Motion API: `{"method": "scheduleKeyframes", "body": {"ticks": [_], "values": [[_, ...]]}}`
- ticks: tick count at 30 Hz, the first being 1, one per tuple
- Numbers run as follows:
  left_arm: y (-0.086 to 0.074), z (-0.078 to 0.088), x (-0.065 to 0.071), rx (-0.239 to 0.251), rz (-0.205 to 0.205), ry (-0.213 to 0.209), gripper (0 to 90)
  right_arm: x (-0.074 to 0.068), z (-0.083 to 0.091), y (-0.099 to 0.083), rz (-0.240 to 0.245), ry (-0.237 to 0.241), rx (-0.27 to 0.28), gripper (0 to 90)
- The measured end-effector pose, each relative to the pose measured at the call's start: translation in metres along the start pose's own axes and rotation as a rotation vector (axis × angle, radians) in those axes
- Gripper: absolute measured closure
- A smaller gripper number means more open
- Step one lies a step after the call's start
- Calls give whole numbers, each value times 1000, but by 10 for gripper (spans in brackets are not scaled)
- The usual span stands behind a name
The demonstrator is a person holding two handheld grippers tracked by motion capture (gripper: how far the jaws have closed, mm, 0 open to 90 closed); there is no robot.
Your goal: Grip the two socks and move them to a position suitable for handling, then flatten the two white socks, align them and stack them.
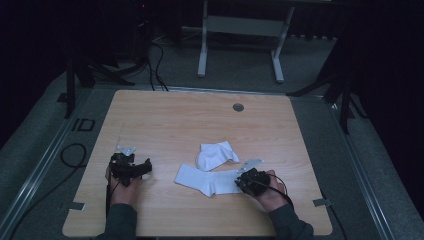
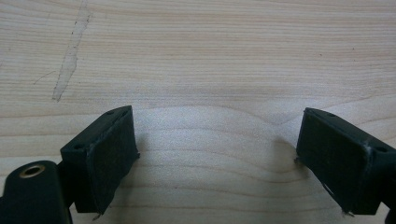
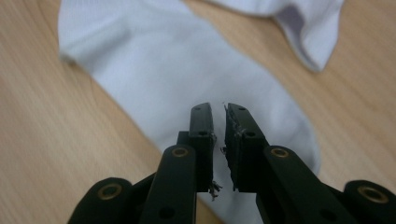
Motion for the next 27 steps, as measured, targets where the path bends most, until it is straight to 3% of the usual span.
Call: {"method": "scheduleKeyframes", "body": {"ticks": [9, 27], "values": [[0, 0, 0, 0, 0, 0, 119, -5, -9, 29, 10, -7, 75, 786], [0, 0, 0, 0, 0, 0, 120, -26, -26, 62, 41, 31, 103, 771]]}}
Point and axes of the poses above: each handheld gripper's, and its own axes: z roughly backward along the jaws, y roughly out of its top, x roughly to its right, the point moved 2 cm from there along -z, roughly forward along the jaws, and after that the axes turned 12 degrees about -z, right-handed, at the moved point
